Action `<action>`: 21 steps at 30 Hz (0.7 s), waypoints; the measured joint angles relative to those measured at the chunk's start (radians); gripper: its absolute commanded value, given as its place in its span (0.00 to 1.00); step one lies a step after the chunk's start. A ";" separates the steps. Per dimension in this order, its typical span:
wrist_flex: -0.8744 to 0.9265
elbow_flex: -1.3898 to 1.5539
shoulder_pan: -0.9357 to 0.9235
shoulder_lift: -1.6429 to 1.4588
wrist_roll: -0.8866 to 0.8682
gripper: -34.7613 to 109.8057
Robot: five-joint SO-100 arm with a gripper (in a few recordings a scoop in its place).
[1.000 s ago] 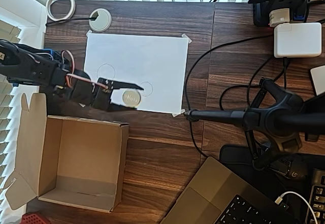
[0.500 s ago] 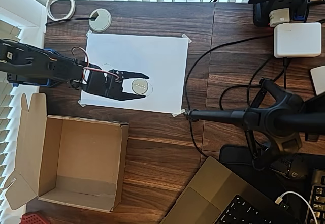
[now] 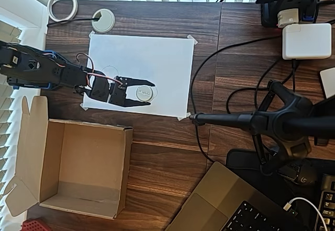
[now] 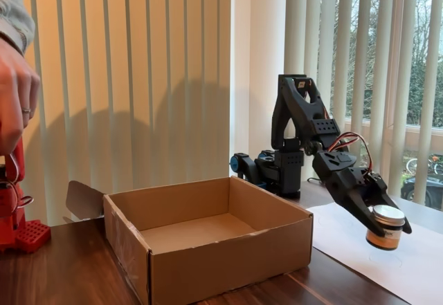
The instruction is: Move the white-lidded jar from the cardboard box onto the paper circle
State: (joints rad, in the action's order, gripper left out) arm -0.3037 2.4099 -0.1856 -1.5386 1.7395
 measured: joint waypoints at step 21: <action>-0.081 0.003 0.043 0.123 0.000 0.30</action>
State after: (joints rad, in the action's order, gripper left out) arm -0.3850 2.4130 -0.1427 -1.4159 1.7395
